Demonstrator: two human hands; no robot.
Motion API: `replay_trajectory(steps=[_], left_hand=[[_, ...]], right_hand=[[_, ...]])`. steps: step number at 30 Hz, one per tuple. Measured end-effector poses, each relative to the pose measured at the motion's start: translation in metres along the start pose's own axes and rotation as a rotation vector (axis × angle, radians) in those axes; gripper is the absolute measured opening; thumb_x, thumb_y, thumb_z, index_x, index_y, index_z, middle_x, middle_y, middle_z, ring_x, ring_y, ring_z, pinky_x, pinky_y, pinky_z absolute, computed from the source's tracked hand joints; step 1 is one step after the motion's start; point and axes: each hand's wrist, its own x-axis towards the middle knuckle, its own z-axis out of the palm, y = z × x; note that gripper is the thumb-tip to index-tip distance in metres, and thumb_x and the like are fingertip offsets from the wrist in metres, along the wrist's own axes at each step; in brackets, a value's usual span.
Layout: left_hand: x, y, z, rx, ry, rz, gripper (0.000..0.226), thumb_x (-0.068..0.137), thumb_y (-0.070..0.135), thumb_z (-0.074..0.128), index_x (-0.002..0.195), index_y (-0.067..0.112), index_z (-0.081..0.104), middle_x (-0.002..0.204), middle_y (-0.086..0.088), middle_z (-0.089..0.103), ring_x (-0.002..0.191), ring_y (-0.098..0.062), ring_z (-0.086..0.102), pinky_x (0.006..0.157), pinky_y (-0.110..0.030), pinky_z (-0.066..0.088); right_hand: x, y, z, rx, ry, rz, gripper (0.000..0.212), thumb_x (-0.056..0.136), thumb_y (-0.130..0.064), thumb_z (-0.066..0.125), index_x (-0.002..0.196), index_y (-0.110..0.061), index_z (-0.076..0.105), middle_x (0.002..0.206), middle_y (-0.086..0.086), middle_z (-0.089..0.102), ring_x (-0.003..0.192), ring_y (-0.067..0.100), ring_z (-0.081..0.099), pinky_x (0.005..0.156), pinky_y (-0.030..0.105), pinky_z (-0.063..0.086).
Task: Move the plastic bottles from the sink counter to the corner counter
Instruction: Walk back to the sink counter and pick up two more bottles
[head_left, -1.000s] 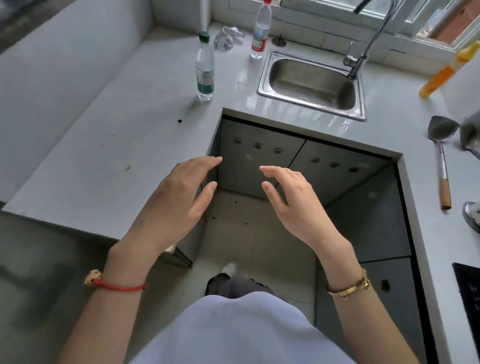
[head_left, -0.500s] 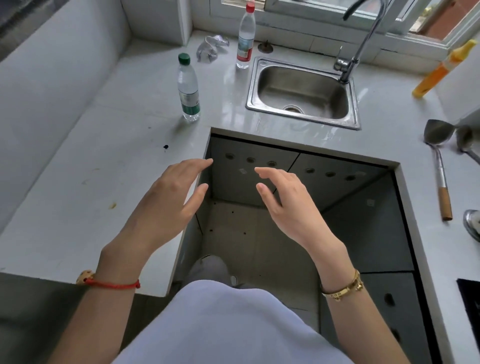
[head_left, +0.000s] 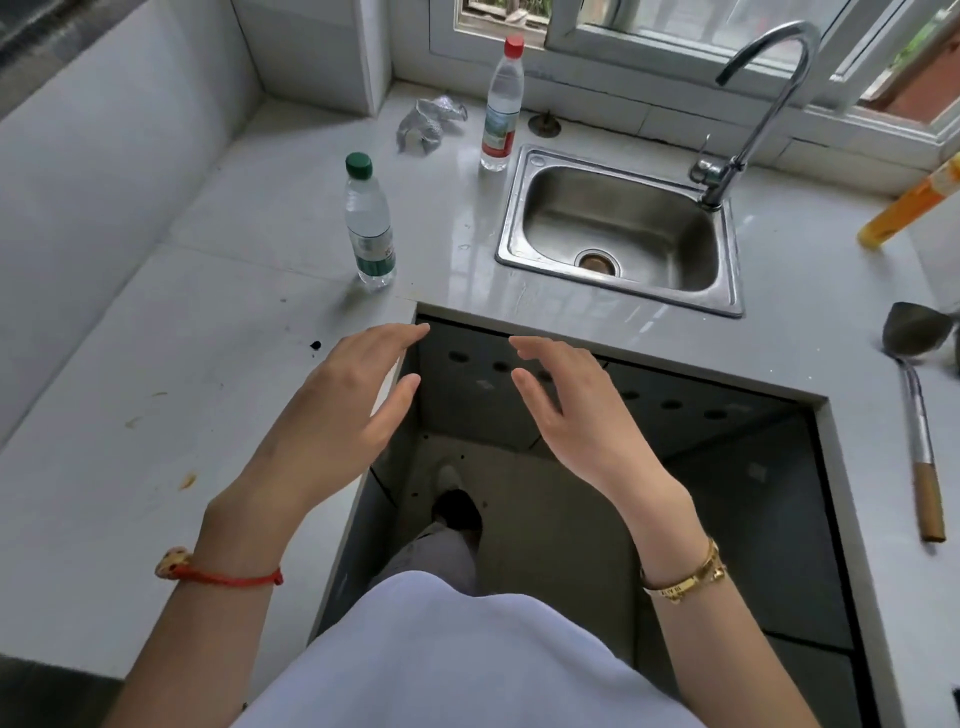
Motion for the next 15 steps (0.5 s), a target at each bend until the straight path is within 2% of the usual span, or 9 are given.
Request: replay_trajectory(steps=[4,11,15], left_hand=[[0.035,-0.007,0.002,-0.017,0.037,-0.025,0.046,0.097,0.03,0.045,0.142,0.029,0.039,0.145,0.009,0.045,0.132,-0.011,0.041,0.108,-0.027,0.033],[0.104,-0.009,-0.006,-0.057,0.092,-0.096,0.048,0.095,0.028,0.048,0.142,0.029,0.04,0.146,0.006,0.045,0.135,-0.016,0.041,0.11,-0.044,0.039],[0.14,-0.012,-0.021,-0.033,0.144,-0.119,0.048,0.094,0.028,0.05,0.142,0.027,0.041,0.143,0.005,0.048,0.13,-0.016,0.045,0.107,-0.04,0.042]], right_hand=[[0.044,0.009,-0.006,-0.022,-0.023,-0.049,0.039,0.099,-0.038,0.039,0.137,-0.028,0.044,0.133,-0.011,0.054,0.129,0.01,0.042,0.109,0.033,0.036],[0.124,0.021,-0.036,-0.039,-0.051,-0.11,0.04,0.099,-0.038,0.04,0.137,-0.029,0.043,0.136,-0.011,0.053,0.131,0.011,0.041,0.11,0.036,0.036],[0.166,0.023,-0.051,-0.037,-0.036,-0.154,0.038,0.099,-0.036,0.042,0.136,-0.027,0.046,0.132,-0.009,0.056,0.128,0.012,0.044,0.108,0.033,0.037]])
